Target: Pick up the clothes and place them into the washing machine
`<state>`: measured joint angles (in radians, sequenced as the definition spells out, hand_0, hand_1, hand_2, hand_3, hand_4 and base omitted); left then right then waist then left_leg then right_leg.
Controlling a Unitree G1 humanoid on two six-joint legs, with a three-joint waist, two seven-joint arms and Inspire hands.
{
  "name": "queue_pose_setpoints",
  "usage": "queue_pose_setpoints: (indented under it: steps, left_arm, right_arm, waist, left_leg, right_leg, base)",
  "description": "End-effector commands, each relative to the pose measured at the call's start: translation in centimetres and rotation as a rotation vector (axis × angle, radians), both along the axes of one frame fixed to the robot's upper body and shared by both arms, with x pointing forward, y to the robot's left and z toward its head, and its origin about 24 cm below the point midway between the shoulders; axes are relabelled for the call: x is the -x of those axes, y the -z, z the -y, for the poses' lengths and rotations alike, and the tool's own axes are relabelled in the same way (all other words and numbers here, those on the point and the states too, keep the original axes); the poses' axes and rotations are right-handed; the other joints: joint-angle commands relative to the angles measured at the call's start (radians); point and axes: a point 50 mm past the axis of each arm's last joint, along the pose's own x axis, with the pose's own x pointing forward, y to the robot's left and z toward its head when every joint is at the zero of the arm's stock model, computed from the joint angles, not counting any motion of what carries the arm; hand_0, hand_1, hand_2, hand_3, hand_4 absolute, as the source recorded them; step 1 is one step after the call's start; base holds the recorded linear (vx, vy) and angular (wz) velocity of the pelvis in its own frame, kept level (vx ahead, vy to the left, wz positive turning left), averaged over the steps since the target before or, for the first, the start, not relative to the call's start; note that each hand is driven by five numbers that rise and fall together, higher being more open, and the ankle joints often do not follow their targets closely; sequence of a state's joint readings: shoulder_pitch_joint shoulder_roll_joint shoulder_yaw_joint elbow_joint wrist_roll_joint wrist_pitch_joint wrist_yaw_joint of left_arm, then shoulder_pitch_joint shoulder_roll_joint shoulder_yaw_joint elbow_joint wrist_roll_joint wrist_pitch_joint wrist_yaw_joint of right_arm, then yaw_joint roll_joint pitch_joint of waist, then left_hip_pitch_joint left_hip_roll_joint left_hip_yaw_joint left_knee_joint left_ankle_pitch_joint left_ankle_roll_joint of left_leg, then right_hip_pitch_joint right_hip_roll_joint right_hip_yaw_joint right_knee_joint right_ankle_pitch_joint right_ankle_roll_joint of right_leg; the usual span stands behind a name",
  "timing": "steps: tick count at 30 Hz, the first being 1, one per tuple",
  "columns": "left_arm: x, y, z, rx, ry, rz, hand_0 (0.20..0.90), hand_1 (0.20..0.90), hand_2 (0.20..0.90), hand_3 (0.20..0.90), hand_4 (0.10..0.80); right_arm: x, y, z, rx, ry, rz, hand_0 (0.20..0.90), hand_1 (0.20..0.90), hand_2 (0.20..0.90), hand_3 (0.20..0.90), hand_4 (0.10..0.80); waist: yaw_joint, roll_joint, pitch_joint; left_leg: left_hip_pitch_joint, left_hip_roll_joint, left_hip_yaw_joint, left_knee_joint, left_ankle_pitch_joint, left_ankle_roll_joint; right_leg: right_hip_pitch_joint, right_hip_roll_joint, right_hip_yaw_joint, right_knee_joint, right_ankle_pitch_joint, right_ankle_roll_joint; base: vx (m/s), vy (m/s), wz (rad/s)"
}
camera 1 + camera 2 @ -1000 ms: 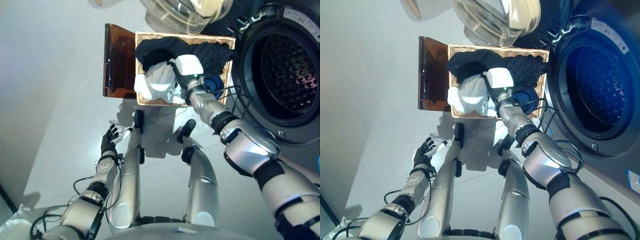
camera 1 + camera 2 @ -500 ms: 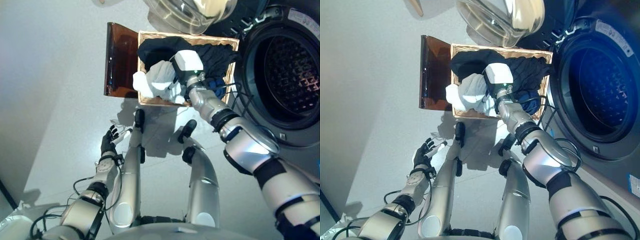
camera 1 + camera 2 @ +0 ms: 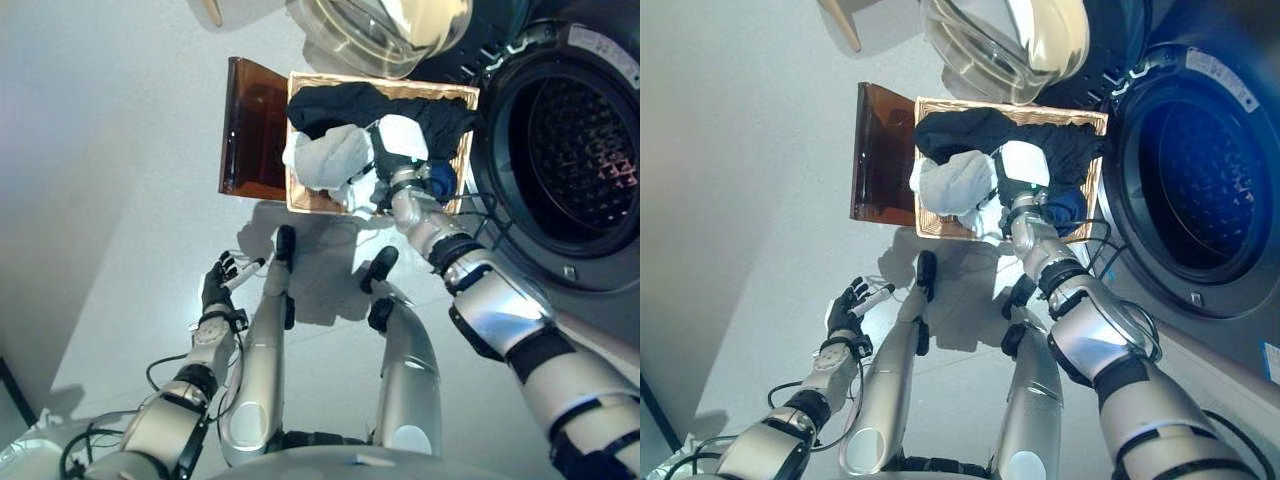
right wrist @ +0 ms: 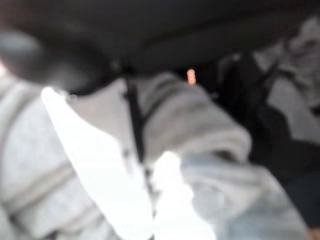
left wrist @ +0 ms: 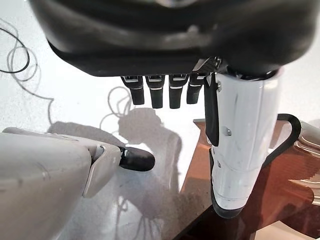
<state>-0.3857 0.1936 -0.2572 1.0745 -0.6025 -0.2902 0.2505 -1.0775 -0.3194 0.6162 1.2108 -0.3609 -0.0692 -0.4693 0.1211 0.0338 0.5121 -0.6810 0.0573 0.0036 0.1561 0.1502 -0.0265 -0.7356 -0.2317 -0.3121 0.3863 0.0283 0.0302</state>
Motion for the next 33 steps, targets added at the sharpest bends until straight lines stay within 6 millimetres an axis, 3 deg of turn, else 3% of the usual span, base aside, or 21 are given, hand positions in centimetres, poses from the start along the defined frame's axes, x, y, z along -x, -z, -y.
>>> queue_pose_setpoints:
  steps: [1, 11, 13, 15, 16, 19, 28, 33]
  left_arm:
    - [1.6, 1.2, -0.5, -0.049, -0.022, -0.038, 0.900, 0.900, 0.900, 0.900, 0.800]
    - [2.0, 1.4, -0.7, -0.049, -0.034, -0.040, 0.900, 0.900, 0.900, 0.900, 0.800]
    - [1.7, 1.1, -0.4, -0.047, -0.027, -0.021, 0.900, 0.900, 0.900, 0.900, 0.800]
    - [1.7, 1.1, -0.3, -0.045, -0.024, -0.021, 0.900, 0.900, 0.900, 0.900, 0.800]
    - [1.6, 1.0, -0.2, -0.043, -0.021, -0.012, 0.900, 0.900, 0.900, 0.900, 0.800]
    - [1.6, 1.0, -0.2, -0.049, -0.036, -0.020, 0.900, 0.900, 0.900, 0.900, 0.800]
    - [2.2, 1.4, -0.3, -0.053, -0.030, -0.035, 0.900, 0.900, 0.900, 0.900, 0.800]
    - [2.7, 2.0, -0.6, -0.054, -0.040, -0.067, 0.900, 0.900, 0.900, 0.900, 0.800]
  right_arm:
    - [-0.2, -3.7, 3.1, -0.128, 0.089, 0.206, 0.200, 0.200, 0.200, 0.200, 0.300]
    - [0.6, -2.6, 4.6, -0.378, 0.145, 0.238, 0.200, 0.200, 0.200, 0.200, 0.300]
    - [0.8, -2.6, 5.6, -0.504, 0.194, 0.268, 0.200, 0.200, 0.200, 0.200, 0.300]
    - [1.0, -2.5, 6.0, -0.558, 0.218, 0.283, 0.200, 0.200, 0.200, 0.200, 0.300]
    - [1.1, -2.5, 6.5, -0.647, 0.255, 0.311, 0.200, 0.200, 0.200, 0.200, 0.300]
    - [1.6, -1.4, 6.7, -0.842, 0.313, 0.350, 0.200, 0.200, 0.200, 0.200, 0.300]
    - [1.7, -0.9, 5.8, -0.693, 0.218, 0.291, 0.200, 0.200, 0.200, 0.200, 0.300]
    - [1.9, -1.2, 4.2, -0.883, 0.130, 0.312, 0.200, 0.200, 0.200, 0.200, 0.300]
  waist:
    - [-0.040, 0.035, 0.000]
    - [-0.067, 0.032, -0.025]
    - [-0.072, 0.041, -0.025]
    - [-0.075, 0.042, -0.029]
    - [-0.075, 0.047, -0.026]
    - [-0.083, 0.055, -0.026]
    - [-0.091, 0.048, -0.042]
    - [-0.095, 0.036, -0.056]
  left_leg:
    - [0.017, -0.029, 0.017, -0.005, -0.037, -0.029]
    - [0.043, -0.021, 0.043, -0.002, -0.054, -0.032]
    - [0.035, -0.022, 0.056, -0.004, -0.035, -0.021]
    - [0.047, -0.025, 0.055, -0.003, -0.062, -0.028]
    - [0.036, -0.023, 0.064, -0.005, -0.037, -0.020]
    - [0.049, -0.021, 0.078, -0.017, -0.038, -0.021]
    - [0.057, -0.024, 0.079, -0.012, -0.046, -0.014]
    - [0.068, -0.021, 0.083, -0.009, -0.053, -0.012]
  right_leg:
    - [0.091, -0.028, 0.027, 0.027, -0.049, 0.108]
    - [0.121, -0.025, 0.041, -0.014, -0.033, 0.115]
    - [0.117, -0.026, 0.037, -0.030, -0.003, 0.106]
    - [0.125, -0.027, 0.048, -0.024, -0.027, 0.118]
    - [0.118, -0.026, 0.039, -0.036, -0.001, 0.107]
    - [0.125, -0.024, 0.039, -0.054, 0.001, 0.111]
    - [0.134, -0.024, 0.041, -0.055, 0.004, 0.108]
    - [0.143, -0.020, 0.047, -0.061, 0.005, 0.105]
  base:
    - [0.039, 0.029, -0.09]
    - [0.046, 0.017, -0.12]
    - [0.004, 0.046, -0.15]
    - [0.029, 0.024, -0.08]
    - [-0.051, 0.052, -0.12]
    - [0.013, 0.035, -0.15]
    - [0.019, -0.003, 0.00]
    - [0.017, 0.006, -0.03]
